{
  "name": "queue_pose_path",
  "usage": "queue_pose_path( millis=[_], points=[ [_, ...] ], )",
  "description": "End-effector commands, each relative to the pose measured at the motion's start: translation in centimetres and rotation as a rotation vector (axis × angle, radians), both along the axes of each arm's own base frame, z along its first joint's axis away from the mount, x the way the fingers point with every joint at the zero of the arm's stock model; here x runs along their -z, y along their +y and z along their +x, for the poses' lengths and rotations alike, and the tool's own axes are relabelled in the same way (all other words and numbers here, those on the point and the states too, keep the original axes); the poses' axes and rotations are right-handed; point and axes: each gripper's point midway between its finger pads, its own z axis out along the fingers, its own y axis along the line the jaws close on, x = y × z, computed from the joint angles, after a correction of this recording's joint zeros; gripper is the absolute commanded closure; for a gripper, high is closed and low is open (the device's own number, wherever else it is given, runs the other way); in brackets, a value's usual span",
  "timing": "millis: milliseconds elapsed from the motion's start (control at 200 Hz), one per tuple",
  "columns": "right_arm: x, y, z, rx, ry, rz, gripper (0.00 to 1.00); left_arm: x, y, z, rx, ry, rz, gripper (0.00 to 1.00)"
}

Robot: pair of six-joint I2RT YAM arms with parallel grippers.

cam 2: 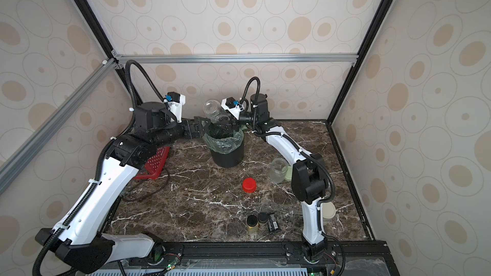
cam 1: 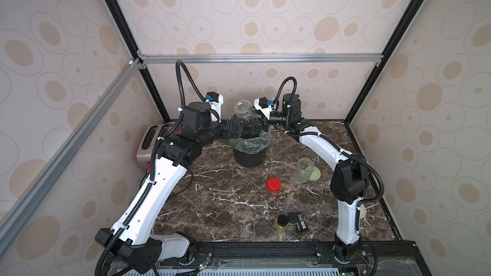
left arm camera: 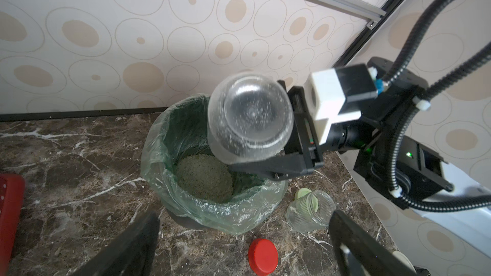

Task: Empty expired oatmeal from jars
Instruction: Pour the expired oatmeal into the trash bin.

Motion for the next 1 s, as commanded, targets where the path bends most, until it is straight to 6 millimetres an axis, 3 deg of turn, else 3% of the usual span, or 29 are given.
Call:
queue_pose_path(
  millis=[0, 210, 371, 646, 871, 996],
  points=[
    [-2.8, 0.0, -2.3, -0.051, -0.076, 0.031, 1.00, -1.7, -1.2, 0.3, 0.064, -0.027, -0.002, 0.01],
    [-2.9, 0.4, -3.2, -0.047, -0.089, 0.018, 1.00, -2.3, -3.1, 1.7, 0.116, -0.007, -0.048, 0.01],
    [-3.1, 0.7, -3.7, -0.055, -0.097, 0.020, 1.00, -0.7, -3.9, 2.3, 0.130, 0.059, -0.040, 0.01],
    [-3.7, 0.7, -4.3, -0.066, -0.111, 0.029, 1.00, 0.2, -3.5, 3.1, 0.093, 0.089, -0.010, 0.18],
    [-3.8, 1.2, -4.8, -0.086, -0.115, 0.039, 1.00, 1.5, -3.2, 3.9, 0.063, 0.120, 0.028, 0.11],
    [-3.8, 1.3, -4.8, -0.089, -0.115, 0.042, 1.00, 1.6, -3.2, 4.0, 0.063, 0.120, 0.036, 0.14]
  ],
)
